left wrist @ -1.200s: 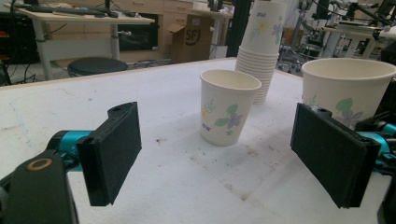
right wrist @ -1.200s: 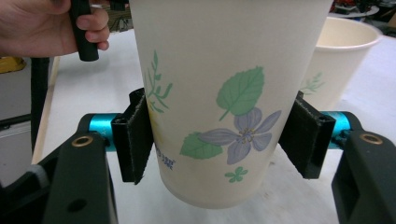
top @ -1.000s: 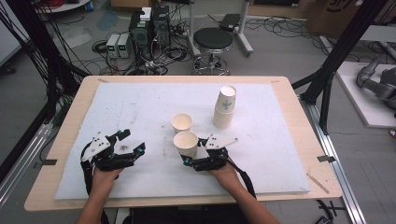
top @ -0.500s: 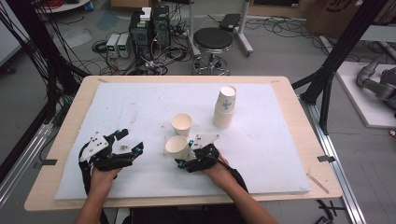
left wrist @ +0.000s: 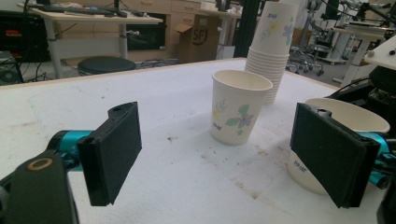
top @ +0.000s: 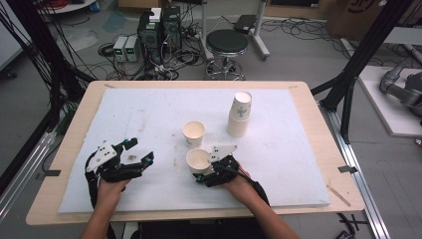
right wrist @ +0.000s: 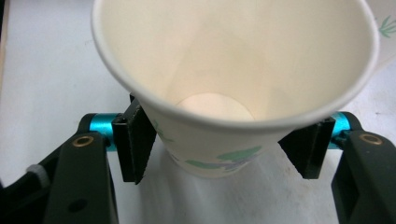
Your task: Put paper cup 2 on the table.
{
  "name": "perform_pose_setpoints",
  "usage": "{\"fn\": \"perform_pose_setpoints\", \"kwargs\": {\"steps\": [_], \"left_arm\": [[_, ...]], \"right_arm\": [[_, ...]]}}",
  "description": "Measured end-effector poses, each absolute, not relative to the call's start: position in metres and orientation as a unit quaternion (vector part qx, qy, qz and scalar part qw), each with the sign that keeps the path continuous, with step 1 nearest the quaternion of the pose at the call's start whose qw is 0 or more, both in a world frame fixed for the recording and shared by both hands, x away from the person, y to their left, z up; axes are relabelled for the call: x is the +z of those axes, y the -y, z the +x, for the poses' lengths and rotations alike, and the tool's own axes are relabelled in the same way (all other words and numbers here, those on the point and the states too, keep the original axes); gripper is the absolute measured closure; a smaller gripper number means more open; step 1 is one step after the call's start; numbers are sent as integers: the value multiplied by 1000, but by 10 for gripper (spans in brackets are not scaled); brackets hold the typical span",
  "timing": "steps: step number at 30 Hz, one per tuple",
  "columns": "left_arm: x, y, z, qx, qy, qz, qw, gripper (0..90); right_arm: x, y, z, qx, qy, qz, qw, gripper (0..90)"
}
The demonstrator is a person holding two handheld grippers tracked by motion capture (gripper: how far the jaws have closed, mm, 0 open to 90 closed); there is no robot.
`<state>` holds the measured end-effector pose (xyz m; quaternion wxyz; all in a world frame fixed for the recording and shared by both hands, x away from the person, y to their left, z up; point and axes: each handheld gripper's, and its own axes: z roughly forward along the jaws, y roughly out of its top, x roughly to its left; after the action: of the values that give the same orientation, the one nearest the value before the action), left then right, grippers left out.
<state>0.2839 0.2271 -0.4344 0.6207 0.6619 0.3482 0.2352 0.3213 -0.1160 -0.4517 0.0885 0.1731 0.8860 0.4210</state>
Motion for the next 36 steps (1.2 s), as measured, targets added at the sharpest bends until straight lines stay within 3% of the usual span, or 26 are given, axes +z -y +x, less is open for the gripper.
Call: {"fn": "perform_pose_setpoints", "kwargs": {"steps": [6,10,23,36], "left_arm": [[-435,-226,284,234,-348,663,620,165],[-435,-226,284,232,-348,662,622,165],[-436,-227,285,227,-357,661,620,168],[-433,-221,285,228,-351,658,626,161]], "right_arm": [[-452,116,321,420,-886,172,89,323],[-451,118,321,426,-882,182,91,221],[-439,162,308,436,-879,173,88,219],[-416,241,301,494,-814,250,174,220]]}}
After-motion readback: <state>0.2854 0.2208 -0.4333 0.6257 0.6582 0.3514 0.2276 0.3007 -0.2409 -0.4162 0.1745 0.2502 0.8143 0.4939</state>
